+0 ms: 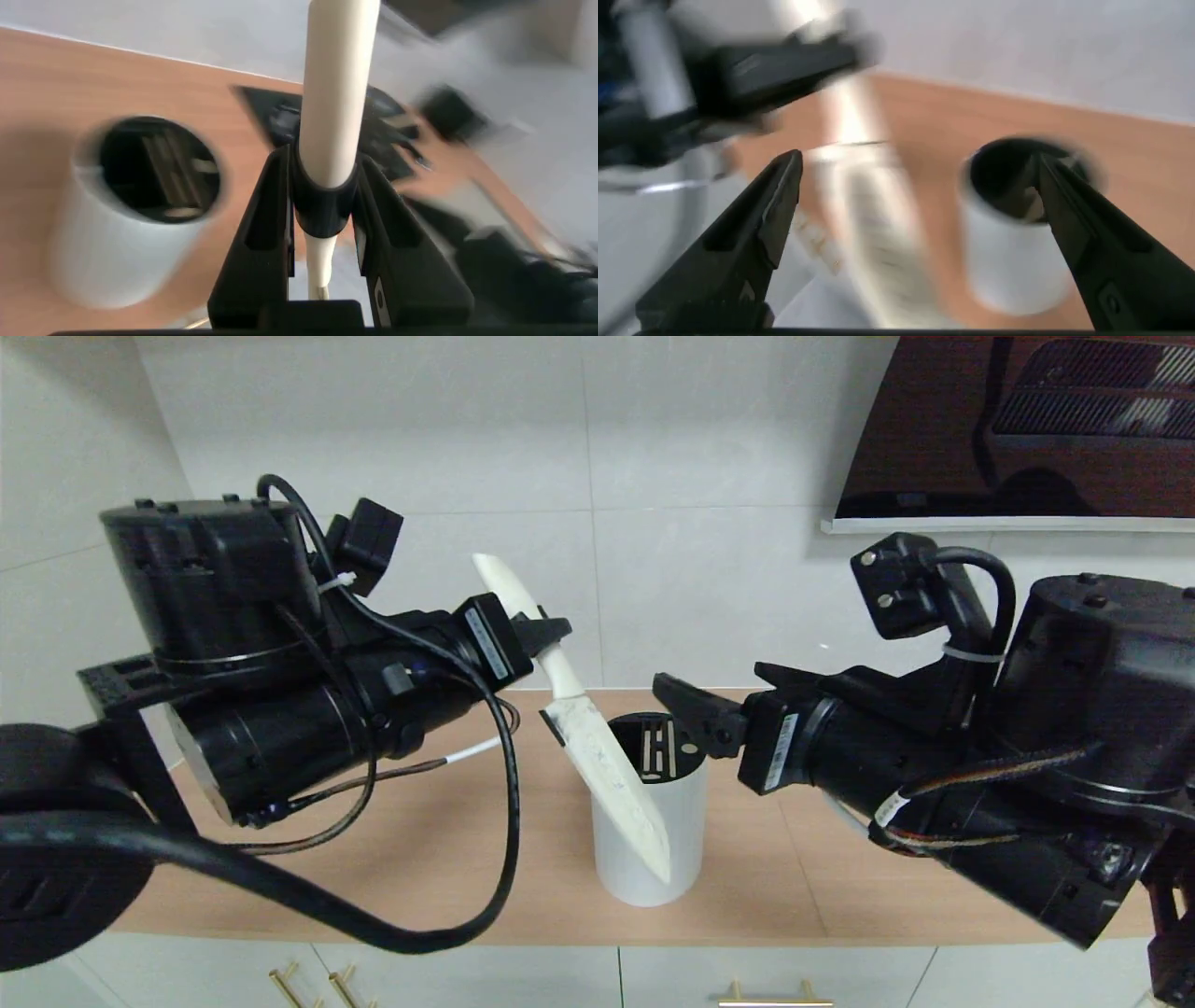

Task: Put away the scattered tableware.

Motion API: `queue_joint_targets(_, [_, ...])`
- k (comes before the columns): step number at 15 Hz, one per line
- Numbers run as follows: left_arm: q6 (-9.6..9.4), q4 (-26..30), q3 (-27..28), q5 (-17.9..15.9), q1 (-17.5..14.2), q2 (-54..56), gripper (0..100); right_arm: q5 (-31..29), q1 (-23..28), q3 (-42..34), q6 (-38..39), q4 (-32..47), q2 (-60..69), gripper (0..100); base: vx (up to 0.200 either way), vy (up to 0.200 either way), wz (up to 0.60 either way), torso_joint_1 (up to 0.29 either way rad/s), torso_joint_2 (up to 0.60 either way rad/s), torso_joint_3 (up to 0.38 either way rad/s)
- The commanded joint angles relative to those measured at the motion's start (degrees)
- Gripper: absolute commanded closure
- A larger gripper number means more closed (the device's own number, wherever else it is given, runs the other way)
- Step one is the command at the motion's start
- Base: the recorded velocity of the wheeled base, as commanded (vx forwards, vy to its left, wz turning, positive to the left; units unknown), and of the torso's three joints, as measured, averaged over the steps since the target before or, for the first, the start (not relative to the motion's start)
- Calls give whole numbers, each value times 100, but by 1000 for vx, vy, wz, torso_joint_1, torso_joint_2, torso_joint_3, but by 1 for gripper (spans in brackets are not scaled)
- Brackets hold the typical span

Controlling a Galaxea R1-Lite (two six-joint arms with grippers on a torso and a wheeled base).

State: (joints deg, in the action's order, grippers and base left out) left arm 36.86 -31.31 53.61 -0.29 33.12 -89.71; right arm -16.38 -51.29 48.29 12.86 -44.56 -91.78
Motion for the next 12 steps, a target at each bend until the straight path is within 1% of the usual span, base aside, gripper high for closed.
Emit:
queue_joint_targets(1, [-241, 265, 431, 354, -16, 200, 100, 21, 374, 32, -12, 35, 205, 0, 0, 0, 0, 0, 0, 0])
queue_joint_targets(3, [-918, 353, 685, 820, 10, 41, 100, 109, 725, -21, -187, 44, 152, 0, 0, 0, 0, 0, 0, 0])
queue_joint_targets(4, [-1111, 406, 782, 978, 36, -38, 100, 162, 857, -56, -275, 44, 99, 0, 0, 0, 0, 0, 0, 0])
queue_joint_targets(5, [-1349, 503, 975, 1198, 98, -222, 100, 179, 989, -144, -390, 44, -24, 0, 0, 0, 0, 0, 0, 0])
queue_joint_targets(6, [-1533, 494, 1116, 1330, 116, -381, 100, 179, 1059, -162, -495, 44, -138, 0, 0, 0, 0, 0, 0, 0])
queue_joint_targets(7, [-1665, 476, 1213, 1453, 151, -512, 100, 153, 1077, -170, -513, 44, -217, 0, 0, 0, 0, 0, 0, 0])
queue_joint_targets(8, [-1788, 441, 1266, 1655, 186, -635, 100, 127, 1086, -162, -521, 44, -270, 0, 0, 0, 0, 0, 0, 0])
queue_joint_targets(9, [-1806, 432, 1266, 1699, 195, -653, 100, 127, 1086, -162, -521, 44, -270, 0, 0, 0, 0, 0, 0, 0])
queue_joint_targets(10, [-1841, 318, 1257, 1989, 256, -767, 100, 118, 1086, -162, -521, 44, -261, 0, 0, 0, 0, 0, 0, 0])
queue_joint_targets(11, [-1920, -77, 1248, 2508, 414, -908, 100, 83, 1086, -162, -521, 44, -244, 0, 0, 0, 0, 0, 0, 0])
queue_joint_targets(12, [-2096, -376, 1248, 2622, 423, -1031, 100, 65, 1086, -153, -521, 44, -252, 0, 0, 0, 0, 0, 0, 0])
